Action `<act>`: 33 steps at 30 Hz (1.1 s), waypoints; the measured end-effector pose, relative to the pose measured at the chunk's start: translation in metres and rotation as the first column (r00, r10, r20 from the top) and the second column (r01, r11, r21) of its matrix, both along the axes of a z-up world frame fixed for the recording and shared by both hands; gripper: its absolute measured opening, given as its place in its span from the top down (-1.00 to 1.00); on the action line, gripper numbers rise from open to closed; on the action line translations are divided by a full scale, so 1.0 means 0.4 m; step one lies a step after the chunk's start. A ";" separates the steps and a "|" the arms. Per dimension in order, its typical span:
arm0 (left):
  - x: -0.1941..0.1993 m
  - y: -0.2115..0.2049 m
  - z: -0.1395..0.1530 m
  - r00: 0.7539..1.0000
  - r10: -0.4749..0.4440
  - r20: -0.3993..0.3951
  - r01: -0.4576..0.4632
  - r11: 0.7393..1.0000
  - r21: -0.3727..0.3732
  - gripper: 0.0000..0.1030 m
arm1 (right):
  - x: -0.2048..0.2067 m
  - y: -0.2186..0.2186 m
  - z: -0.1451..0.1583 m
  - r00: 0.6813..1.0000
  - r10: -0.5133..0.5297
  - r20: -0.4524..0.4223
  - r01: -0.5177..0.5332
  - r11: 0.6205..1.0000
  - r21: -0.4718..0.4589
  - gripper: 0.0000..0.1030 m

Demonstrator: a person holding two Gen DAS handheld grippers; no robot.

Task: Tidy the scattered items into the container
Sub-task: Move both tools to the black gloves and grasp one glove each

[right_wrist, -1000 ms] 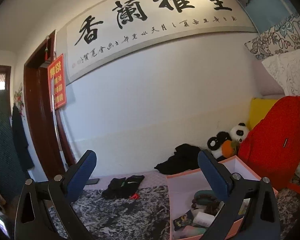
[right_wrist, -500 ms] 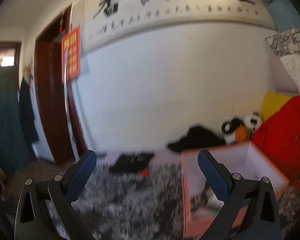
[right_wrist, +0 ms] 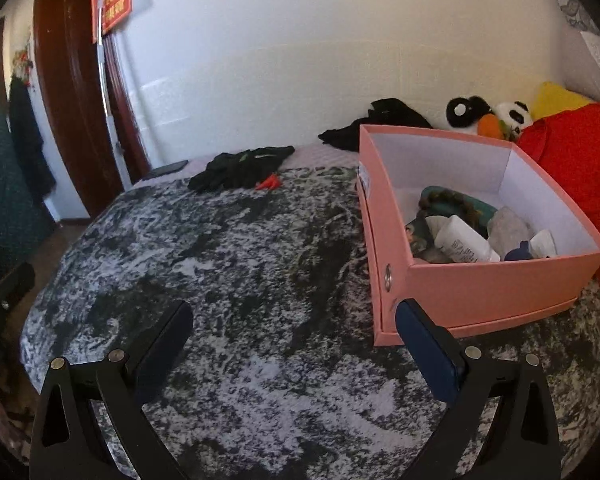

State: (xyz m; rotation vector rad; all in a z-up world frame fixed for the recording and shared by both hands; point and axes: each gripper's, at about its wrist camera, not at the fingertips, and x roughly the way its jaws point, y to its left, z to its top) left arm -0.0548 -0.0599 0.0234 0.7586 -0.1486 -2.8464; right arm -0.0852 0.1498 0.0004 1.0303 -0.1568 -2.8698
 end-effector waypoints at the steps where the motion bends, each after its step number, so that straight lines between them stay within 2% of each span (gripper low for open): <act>1: -0.005 0.012 -0.005 1.000 0.017 0.003 -0.017 1.000 -0.027 -0.99 | -0.002 0.003 0.000 1.000 -0.002 0.005 0.002 1.000 0.000 -0.99; 3: -0.009 0.034 -0.011 1.000 0.028 -0.003 -0.028 0.998 -0.056 -0.99 | -0.005 0.005 -0.005 1.000 -0.003 0.017 0.003 1.000 -0.002 -0.99; 8: -0.017 0.058 -0.015 1.000 -0.014 0.001 0.014 1.000 -0.008 -0.99 | -0.005 0.009 -0.003 1.000 -0.002 0.017 0.002 1.000 -0.005 -0.99; 27: -0.034 0.071 -0.019 0.999 -0.051 0.009 0.051 0.998 0.021 -0.99 | -0.013 0.015 -0.003 0.999 -0.011 0.032 0.011 1.000 0.002 -0.99; 30: -0.078 0.048 -0.008 0.999 -0.042 0.017 0.042 0.999 0.023 -0.99 | -0.119 -0.015 0.021 0.999 -0.004 0.036 0.005 1.000 -0.021 -0.99; 33: -0.164 0.019 0.006 0.999 -0.042 0.025 0.042 0.999 0.005 -0.99 | -0.237 -0.046 0.047 0.999 0.004 0.039 -0.003 0.999 -0.047 -0.99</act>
